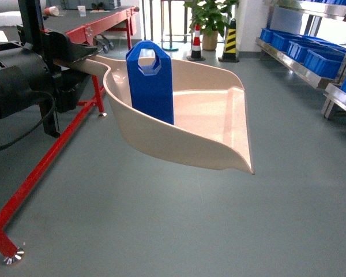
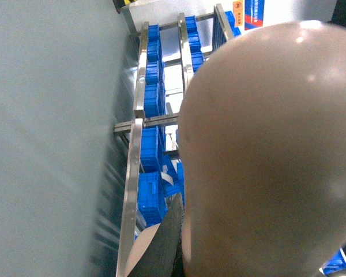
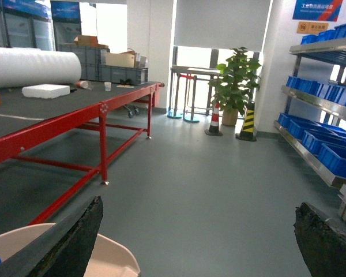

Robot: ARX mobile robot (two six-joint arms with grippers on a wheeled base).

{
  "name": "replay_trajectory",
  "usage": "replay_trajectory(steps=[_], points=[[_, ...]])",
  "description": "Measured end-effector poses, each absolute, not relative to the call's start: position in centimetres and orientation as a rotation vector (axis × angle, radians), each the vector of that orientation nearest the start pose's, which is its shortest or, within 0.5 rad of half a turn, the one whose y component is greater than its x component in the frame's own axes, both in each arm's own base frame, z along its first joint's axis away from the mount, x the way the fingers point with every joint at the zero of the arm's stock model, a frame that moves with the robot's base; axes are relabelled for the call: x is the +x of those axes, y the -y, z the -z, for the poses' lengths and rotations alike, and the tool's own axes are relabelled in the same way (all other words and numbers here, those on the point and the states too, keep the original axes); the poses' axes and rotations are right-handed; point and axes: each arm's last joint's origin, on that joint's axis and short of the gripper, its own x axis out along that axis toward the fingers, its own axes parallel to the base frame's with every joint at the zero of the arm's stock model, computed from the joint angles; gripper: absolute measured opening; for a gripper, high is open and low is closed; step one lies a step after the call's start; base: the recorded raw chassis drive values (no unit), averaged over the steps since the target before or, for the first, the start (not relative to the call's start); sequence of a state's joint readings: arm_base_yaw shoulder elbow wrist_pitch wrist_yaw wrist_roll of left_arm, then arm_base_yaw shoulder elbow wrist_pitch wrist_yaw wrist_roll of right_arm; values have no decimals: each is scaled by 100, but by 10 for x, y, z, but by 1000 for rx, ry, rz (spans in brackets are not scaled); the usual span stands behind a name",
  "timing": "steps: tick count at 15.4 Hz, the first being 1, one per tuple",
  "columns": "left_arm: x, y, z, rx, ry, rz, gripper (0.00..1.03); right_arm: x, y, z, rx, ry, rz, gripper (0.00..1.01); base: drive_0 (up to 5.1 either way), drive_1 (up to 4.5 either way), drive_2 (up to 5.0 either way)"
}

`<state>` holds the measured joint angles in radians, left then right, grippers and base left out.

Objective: Place part in tray to right shelf

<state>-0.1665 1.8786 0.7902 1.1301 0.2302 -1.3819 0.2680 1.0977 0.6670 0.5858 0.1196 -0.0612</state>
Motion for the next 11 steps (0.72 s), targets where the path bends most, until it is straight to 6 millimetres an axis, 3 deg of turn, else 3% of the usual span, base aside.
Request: replay_trajectory(steps=[11], points=[[357, 66, -170, -1361, -238, 357, 16, 235, -61, -306, -31, 156, -145, 98, 11, 419, -398]])
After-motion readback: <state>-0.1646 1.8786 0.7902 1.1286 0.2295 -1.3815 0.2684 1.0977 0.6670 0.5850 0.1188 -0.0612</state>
